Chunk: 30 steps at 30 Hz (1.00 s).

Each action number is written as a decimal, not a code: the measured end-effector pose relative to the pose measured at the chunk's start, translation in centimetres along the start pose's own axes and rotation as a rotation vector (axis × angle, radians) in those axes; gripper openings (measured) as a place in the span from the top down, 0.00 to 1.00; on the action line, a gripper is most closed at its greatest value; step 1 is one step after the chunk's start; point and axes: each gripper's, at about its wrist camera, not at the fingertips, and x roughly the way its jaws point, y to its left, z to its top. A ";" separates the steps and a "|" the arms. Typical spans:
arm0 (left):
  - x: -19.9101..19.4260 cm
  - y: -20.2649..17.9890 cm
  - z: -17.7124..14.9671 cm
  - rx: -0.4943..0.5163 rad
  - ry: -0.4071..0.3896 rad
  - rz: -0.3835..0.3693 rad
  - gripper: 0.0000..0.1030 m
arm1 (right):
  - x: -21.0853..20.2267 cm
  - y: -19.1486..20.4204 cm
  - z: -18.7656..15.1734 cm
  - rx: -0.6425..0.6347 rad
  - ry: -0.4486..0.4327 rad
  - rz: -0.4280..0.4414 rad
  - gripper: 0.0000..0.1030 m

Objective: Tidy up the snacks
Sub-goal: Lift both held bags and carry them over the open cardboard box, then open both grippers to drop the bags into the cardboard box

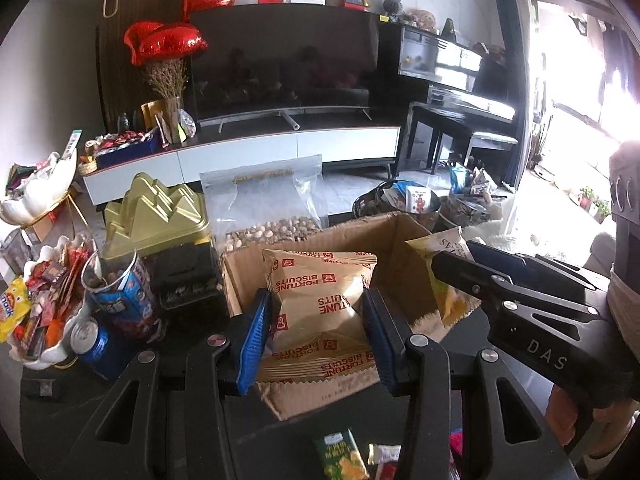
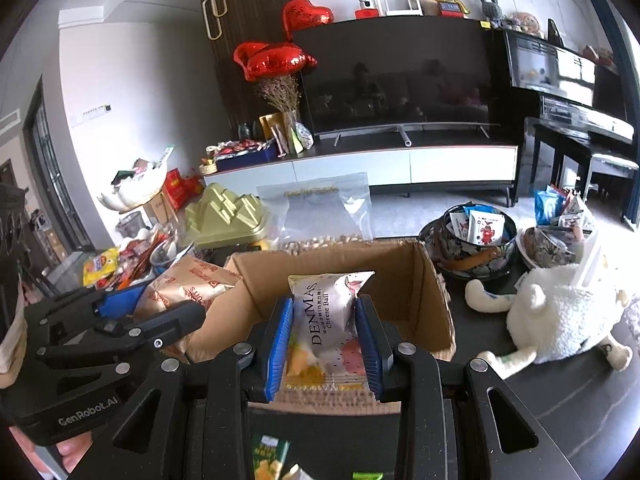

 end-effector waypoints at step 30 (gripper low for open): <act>-5.0 -3.0 -4.9 0.005 -0.034 0.078 0.13 | -5.1 -1.2 -5.4 0.041 0.063 -0.091 0.46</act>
